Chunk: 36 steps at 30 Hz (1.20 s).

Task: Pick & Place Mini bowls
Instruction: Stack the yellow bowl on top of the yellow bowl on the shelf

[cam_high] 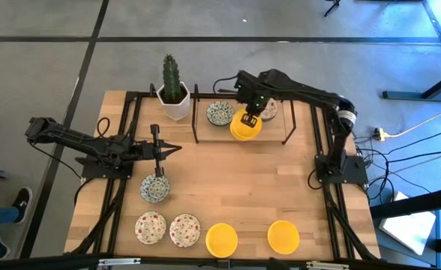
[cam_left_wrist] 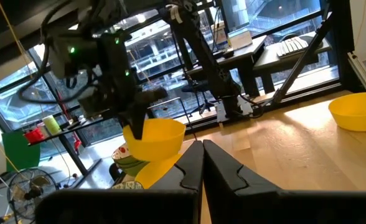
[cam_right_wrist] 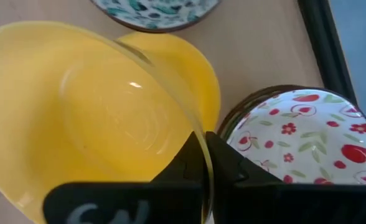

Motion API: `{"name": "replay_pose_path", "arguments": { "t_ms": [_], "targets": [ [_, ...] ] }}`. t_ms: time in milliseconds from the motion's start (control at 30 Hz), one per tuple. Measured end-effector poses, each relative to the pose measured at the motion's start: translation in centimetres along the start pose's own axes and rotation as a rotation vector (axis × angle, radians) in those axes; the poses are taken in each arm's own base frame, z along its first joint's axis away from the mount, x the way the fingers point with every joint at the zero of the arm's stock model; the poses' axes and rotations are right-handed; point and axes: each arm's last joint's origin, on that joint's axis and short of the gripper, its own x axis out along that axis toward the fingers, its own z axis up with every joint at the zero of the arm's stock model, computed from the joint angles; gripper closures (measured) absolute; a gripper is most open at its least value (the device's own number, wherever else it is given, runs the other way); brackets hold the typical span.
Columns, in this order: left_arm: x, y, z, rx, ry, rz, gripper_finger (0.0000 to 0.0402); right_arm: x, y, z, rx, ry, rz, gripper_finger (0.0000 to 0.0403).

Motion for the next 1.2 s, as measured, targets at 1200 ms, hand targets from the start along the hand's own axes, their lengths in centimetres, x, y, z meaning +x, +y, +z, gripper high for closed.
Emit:
{"name": "replay_pose_path", "arguments": {
  "t_ms": [1200],
  "targets": [
    [0.0,-0.1,0.0,-0.018,-0.015,-0.038,0.0394,4.7,-0.1,1.4,-0.028,0.085,-0.005,0.0359]
  ]
}}
